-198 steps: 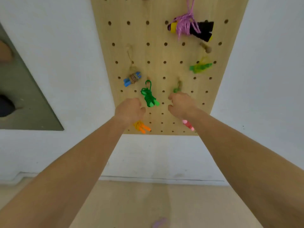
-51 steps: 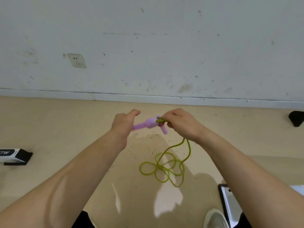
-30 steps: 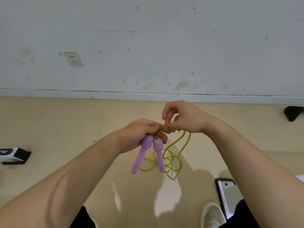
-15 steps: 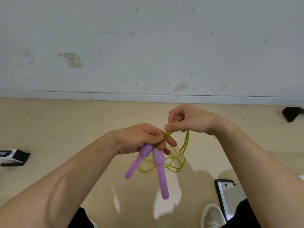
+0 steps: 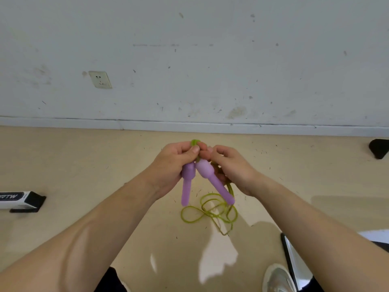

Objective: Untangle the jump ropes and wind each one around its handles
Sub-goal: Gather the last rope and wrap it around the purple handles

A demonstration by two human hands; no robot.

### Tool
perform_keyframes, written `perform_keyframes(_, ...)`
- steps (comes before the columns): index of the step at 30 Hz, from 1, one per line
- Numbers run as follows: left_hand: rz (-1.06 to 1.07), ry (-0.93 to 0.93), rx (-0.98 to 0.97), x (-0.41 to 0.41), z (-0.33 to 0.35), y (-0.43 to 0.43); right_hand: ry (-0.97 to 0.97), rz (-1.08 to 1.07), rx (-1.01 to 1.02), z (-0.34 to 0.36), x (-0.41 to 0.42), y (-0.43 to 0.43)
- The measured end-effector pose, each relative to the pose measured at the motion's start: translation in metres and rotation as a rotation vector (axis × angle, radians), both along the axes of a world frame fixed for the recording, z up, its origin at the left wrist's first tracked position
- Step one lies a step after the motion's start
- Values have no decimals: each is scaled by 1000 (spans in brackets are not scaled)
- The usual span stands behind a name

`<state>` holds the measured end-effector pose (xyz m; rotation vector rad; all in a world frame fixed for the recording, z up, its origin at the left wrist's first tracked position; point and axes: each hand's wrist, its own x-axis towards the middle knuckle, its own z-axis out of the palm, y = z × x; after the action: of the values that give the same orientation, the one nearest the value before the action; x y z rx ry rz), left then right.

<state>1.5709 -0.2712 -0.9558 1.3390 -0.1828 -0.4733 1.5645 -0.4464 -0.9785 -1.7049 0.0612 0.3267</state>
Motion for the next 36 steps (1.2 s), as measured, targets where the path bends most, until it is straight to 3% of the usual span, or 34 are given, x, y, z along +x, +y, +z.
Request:
perform_keyframes(7,316,-70,195,7,-13,4,-176,43,-373,8,-10,14)
perform_keyframes(12,351,-149,251,6,-17,-3,-160,32,-250,20,-21,23)
perform_keyframes(17,257,-258,309,1,-22,-14,-159,20,-360,21,-23,22)
perform_keyframes(20,298,-372,416,3,-24,-15,-84,-41,-184,26,-25,23)
perform_keyframes(24,490,-454,475,2,-24,-20,106,-216,327,32,-29,28)
perform_keyframes(28,585,-343,368,1,-23,-28,146,-265,309,24,-36,36)
perform_keyframes(33,622,28,105,-1,-16,-33,91,-226,344,13,-47,51)
perform_keyframes(36,578,160,5,1,-7,-28,-6,-178,322,6,-51,58)
